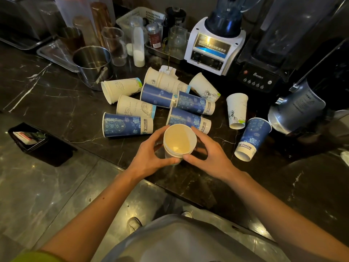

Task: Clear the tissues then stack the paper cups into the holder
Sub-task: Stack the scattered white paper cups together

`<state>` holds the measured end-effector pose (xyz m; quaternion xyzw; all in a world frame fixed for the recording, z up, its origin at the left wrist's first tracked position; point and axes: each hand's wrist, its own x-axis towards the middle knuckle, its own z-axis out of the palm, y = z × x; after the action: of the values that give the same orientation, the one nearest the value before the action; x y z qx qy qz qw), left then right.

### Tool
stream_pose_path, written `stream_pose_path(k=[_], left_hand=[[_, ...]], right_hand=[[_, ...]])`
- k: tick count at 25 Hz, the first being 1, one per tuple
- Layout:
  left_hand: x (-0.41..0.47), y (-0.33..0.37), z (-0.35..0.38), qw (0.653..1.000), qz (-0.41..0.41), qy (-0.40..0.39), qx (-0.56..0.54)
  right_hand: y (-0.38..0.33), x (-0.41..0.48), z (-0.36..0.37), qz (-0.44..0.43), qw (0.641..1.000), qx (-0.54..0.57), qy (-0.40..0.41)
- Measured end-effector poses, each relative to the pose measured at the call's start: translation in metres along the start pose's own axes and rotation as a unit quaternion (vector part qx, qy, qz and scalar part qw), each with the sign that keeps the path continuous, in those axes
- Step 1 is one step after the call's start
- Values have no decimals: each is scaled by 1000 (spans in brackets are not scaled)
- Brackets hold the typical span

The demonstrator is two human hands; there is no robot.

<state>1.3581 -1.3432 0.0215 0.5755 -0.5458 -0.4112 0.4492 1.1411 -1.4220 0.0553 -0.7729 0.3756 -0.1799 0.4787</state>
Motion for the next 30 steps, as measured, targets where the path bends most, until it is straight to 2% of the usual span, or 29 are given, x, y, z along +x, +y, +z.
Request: stream_pose_path(k=[4, 7, 9, 11, 13, 14, 17, 20, 22, 24, 27, 30], left_hand=[[0, 2, -2, 1000, -13, -8, -10], [0, 4, -1, 1000, -24, 3, -11], [0, 5, 0, 999, -27, 19, -11], [-3, 5, 2, 998, -30, 48, -10], [-7, 4, 1, 997, -30, 75, -12], [-9, 3, 2, 995, -33, 92, -13], [-13, 2, 1, 991, -37, 129, -11], [-17, 4, 1, 984, -50, 169, -1], [-18, 7, 1, 983, -56, 176, 0], [-20, 8, 0, 980, -61, 188, 5], [-21, 7, 0, 980, -62, 190, -1], [-22, 6, -1, 981, -63, 186, -4]], right_hand=[[3, 1, -5, 9, 999, 28, -41], [5, 10, -25, 28, 996, -12, -83], [10, 23, -51, 37, 998, -36, -37], [18, 44, -83, 65, 992, -67, 80], [28, 70, -113, 126, 966, -118, 193], [34, 82, -127, 159, 951, -153, 218], [59, 111, -151, 244, 916, -235, 216], [79, 123, -160, 327, 902, -219, 179], [93, 125, -159, 350, 893, -216, 183], [100, 124, -152, 341, 894, -223, 187], [90, 112, -145, 323, 903, -177, 222], [63, 82, -139, 225, 928, -77, 285]])
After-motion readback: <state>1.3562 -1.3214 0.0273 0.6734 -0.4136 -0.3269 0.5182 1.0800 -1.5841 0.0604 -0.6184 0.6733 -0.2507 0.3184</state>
